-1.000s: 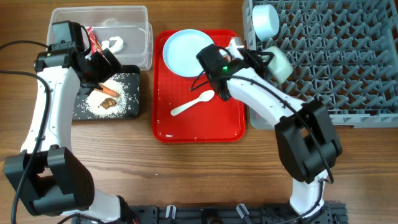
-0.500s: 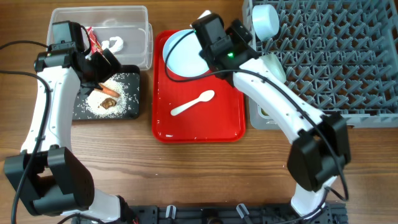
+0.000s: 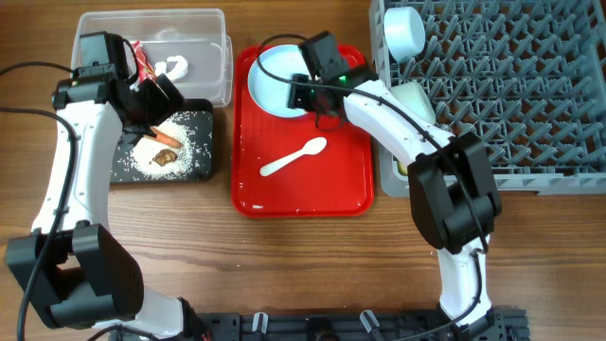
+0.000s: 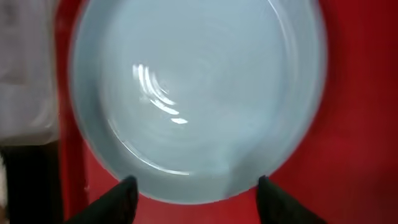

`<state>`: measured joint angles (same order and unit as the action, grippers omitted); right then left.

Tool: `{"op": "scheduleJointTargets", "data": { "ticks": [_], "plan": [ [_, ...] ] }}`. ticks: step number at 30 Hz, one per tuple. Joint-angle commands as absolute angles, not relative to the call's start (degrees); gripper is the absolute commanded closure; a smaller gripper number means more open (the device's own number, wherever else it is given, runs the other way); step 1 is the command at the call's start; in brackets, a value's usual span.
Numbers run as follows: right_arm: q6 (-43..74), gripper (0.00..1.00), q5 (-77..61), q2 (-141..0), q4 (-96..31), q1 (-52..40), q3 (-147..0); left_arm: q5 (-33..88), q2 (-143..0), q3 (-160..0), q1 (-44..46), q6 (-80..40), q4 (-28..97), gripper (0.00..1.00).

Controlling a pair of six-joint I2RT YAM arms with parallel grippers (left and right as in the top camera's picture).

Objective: Sort waste into correct bins and load items into the dishwasher rack
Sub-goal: 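Grasp white plate edge with right gripper and lift it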

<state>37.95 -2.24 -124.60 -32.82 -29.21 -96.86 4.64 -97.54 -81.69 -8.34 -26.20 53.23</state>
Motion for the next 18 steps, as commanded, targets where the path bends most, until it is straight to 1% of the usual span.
{"op": "scheduleJointTargets", "data": {
  "ticks": [1,4,8,9,11,14,17,18],
  "plan": [
    [47.24,0.42,6.63,-124.31,-33.8,-29.17,-95.2,5.32,-96.86,-81.76,-8.1,-25.91,53.21,0.0],
    [50.13,0.42,6.39,-124.36,-30.13,-29.15,-91.85,5.34,-96.86,-81.76,-8.1,-25.91,53.21,0.0],
    [50.11,0.54,5.1,-126.21,-27.77,-29.17,-91.35,5.32,-96.86,-81.76,-8.1,-25.91,53.21,0.0],
    [50.13,0.56,4.43,-126.93,-27.16,-29.15,-91.37,5.32,-96.86,-81.76,-8.1,-25.91,53.21,0.0],
    [50.13,0.63,2.44,-127.94,-25.41,-29.15,-91.37,5.32,-96.86,-81.76,-8.1,-25.91,53.21,0.0],
    [49.98,0.66,2.31,-128.22,-25.69,-29.15,-91.35,5.32,-96.86,-81.76,-8.1,-25.91,53.21,0.0],
    [49.91,0.75,-0.4,-128.95,-26.3,-28.86,-91.37,5.32,-96.86,-81.76,-8.1,-25.91,53.21,0.0],
    [49.32,0.78,-3.84,-129.01,-28.4,-28.84,-91.37,5.34,-96.86,-81.76,-8.1,-25.91,53.21,0.0]
  ]
}}
